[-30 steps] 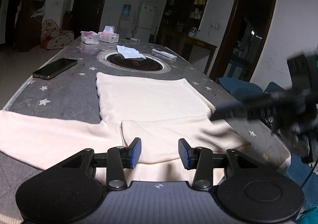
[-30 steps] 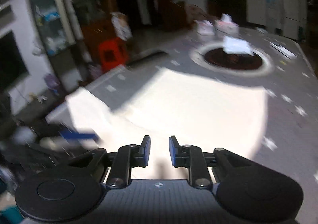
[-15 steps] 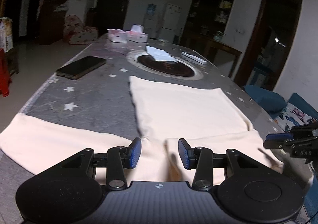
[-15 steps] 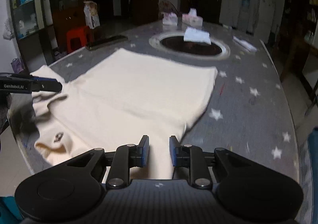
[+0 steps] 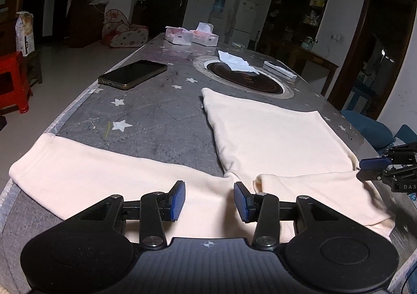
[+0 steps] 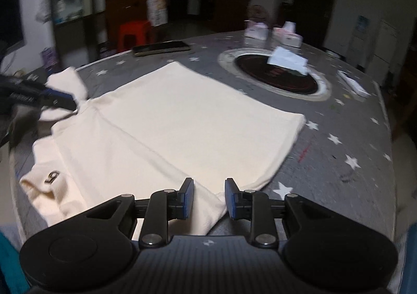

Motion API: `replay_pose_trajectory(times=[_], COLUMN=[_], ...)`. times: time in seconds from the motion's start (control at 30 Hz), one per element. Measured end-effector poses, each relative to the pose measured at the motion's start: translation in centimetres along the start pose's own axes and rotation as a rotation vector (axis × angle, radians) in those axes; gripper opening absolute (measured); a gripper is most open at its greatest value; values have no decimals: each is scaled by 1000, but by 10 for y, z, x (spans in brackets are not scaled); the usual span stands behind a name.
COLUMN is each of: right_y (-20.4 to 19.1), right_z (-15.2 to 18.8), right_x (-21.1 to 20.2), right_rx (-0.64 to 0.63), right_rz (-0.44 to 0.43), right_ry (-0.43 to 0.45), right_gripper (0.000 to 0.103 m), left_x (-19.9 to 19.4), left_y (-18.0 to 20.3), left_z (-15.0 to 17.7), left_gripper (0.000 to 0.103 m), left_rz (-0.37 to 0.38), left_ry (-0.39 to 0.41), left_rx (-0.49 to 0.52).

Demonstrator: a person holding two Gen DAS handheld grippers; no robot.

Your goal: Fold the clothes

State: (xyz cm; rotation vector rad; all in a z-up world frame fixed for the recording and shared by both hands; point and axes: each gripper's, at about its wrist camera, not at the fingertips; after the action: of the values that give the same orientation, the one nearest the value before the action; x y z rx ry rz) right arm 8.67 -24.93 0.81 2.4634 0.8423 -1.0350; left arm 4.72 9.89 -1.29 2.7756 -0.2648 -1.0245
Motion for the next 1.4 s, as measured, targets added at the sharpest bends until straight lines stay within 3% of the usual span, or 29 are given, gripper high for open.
replay_pose_trajectory(times=[0.13,0.17,0.3,0.4,0.53,0.63,0.7,0.73,0.93,0.97,1.0,1.07,1.27,1.4], right_y=[-1,0,5,11,15,12,7,3,3,4,5,3,9,15], right_z=[2,3,6,14,25,21,16,13,4,4,3,3,12,18], right_x=[4,2,-8,-13,-17,-25,-26,-23,6,8,9,5,-16,-19], right_rx=[-26,-20,7,34,73,91,59,34,-35,-35,-29,-25,1,54], right_rz=[-12,-2,52,109,120,72,42,36,-26,-39,-43,-38,29,37], right_ry=[-22,-21,-12,-14,6,60,77,77,1,-6,-13,-18,-1,28], right_gripper=[12,3,0,0,0,8,21,22,22,18,6,3,3,9], left_x=[3,3,4,4,4,4,4,4,4,4,4,5,4,4], left_y=[2,2,2,1,3,3,4,4,2,2,2,2,1,2], left_z=[-1,-1,-1,-1,-1,-2,-1,-1,-1,-1,-1,-1,1,-1], left_gripper=[44,44,44,44,44,45,44,45,45,45,45,45,45,45], left_rz=[-10,-11,-13,-15,-18,-21,-24,-24,-17,-17,-16,-16,-14,-22], left_ry=[-1,-2,-3,-1,-2,-5,-5,-4,1,1,2,3,9,6], left_rx=[10,10,14,17,23,25,30,29,18,19,19,18,24,19])
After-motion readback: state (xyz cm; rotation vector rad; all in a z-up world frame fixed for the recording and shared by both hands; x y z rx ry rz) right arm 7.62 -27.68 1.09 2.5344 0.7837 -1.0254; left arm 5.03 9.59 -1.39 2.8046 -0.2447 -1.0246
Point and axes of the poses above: each gripper's, at about its wrist camera, not at the fingertips, and x roughly the way its jaws point, y to its right, z to its underside, and after that the axes turned 2 degrees about -y, right-handed
